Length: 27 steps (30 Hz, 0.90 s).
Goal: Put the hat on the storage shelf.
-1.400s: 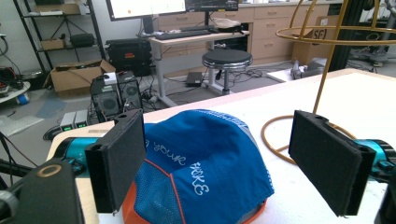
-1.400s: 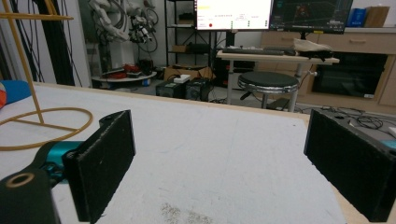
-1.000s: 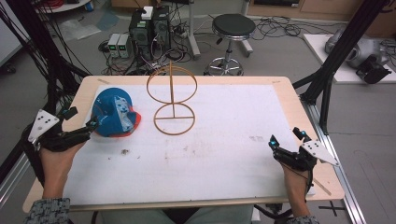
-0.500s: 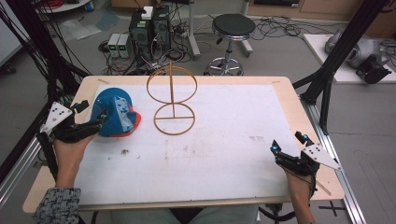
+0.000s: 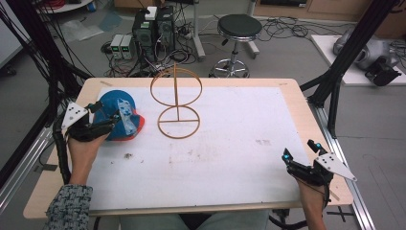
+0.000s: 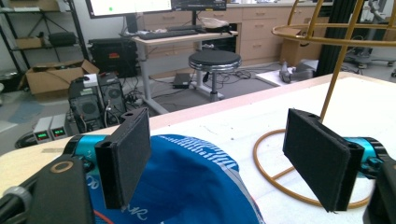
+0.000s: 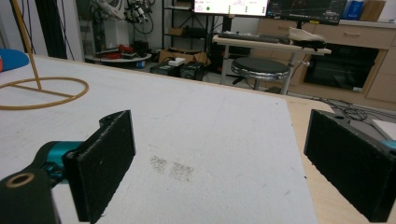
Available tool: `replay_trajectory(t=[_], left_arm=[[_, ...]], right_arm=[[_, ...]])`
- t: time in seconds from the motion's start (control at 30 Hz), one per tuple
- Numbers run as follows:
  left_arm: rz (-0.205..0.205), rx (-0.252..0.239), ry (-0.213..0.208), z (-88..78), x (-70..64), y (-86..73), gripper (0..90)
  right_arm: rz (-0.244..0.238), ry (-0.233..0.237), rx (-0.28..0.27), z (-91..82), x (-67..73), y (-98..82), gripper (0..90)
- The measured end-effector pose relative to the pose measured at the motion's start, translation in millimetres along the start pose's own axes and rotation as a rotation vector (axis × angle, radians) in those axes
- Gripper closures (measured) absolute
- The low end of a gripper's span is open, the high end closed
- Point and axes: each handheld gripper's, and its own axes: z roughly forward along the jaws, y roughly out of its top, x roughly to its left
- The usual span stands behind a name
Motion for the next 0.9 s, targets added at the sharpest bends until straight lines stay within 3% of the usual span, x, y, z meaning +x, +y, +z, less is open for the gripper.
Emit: replay_trajectory(t=[0.27,0.4,0.9], left_arm=[[0.016,0.049,-0.015,14.1,-3.0,-10.2,26.0],[-0.001,0.067,-0.013,16.6,-1.0,-14.9,29.5],[0.022,0.122,-0.015,24.7,-2.1,-23.1,37.4]], right_arm=[[-0.003,-0.002,0.013,-3.9,-1.7,-1.5,7.9],[0.000,-0.001,0.015,-5.1,-2.7,-2.0,7.9],[-0.004,-0.003,0.025,-6.4,-3.2,-2.7,7.9]])
